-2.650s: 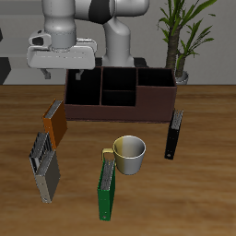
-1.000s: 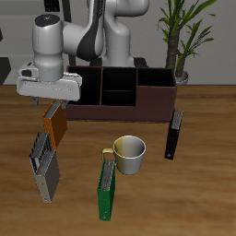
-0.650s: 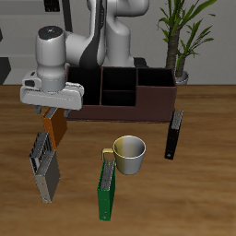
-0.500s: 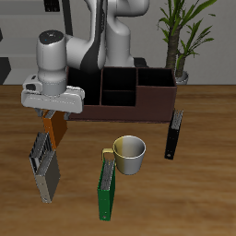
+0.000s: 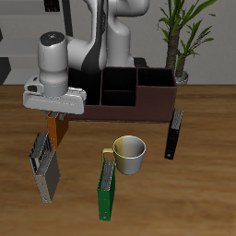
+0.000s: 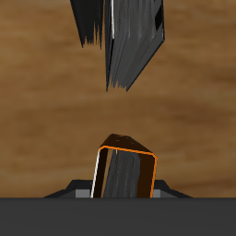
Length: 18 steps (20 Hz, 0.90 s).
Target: Place the orange book into the back desk caddy's back compartment
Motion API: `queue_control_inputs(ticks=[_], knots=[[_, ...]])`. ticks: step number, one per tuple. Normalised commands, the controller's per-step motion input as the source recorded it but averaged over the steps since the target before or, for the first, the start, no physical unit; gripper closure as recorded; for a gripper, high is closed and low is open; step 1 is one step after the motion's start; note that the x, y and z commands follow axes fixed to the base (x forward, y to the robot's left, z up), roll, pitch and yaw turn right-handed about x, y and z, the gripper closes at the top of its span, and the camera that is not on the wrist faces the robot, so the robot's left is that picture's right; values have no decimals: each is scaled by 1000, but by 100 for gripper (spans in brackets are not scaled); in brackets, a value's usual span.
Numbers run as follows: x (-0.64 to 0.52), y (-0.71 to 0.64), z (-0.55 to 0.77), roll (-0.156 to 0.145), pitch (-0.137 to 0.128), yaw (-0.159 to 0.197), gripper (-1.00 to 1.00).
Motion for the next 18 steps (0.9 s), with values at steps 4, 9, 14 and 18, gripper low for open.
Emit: queue_control_inputs(ticks=[4,9,14,18], knots=[[-4,232,253,31,-20,16,100],[-66,401,480,34,-37,43,100],[-142,492,564,53,-42,54,100],[-411,817,748,86,-68,86,100]])
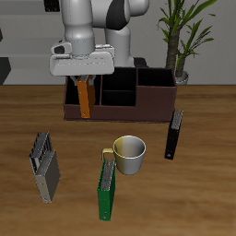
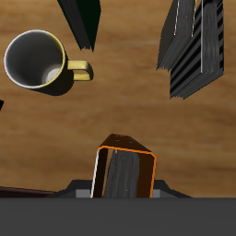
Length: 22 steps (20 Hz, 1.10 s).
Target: Place the orange book into the back desk caddy's back compartment
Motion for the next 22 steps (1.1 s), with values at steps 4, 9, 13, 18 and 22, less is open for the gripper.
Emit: queue_control_inputs(ticks=[4,9,13,18,22], knots=[[-396,483,524,44,-31,45,100],[-432,385,427,2,-6,26,100],[-491,380,425,11,-20,43,100],[-385,239,423,-37,-7,11,100],[-426,412,536,43,-68,73,100]])
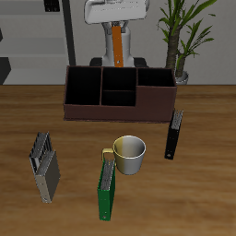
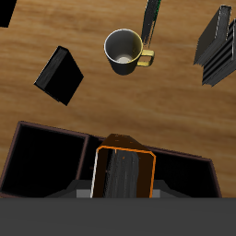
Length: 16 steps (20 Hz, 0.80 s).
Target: Place the orange book into the back desk caddy's back compartment
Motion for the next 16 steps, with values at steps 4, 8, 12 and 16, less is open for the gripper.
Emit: queue_control_inputs(ticks=[4,8,12,16], knots=[[-227,77,211,-35,-15,11,100],[-234,24,87,-12,-15,43,100],[-429,-22,88,-19,13,131,100],[-289,-2,53,-31,6,118,100]])
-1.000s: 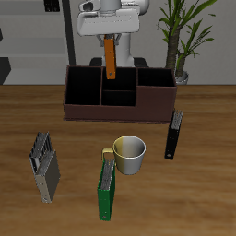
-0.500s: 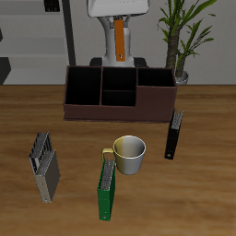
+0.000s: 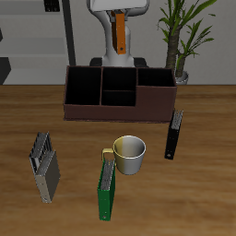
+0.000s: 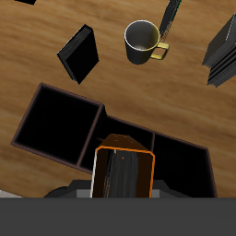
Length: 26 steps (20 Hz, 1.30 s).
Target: Place the orange book into the back desk caddy's back compartment
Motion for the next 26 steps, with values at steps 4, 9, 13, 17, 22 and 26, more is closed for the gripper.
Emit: queue_control_inputs(ticks=[4,9,13,17,22,26], knots=[[-326,98,26,-3,2,155,100],[-246,151,208,10,-11,202,100],[-10,220,53,2,39,178,100],[6,200,-15,-4,18,174,100],[-2,112,-119,-5,46,168,100],[38,-28,-174,-8,59,233,100]])
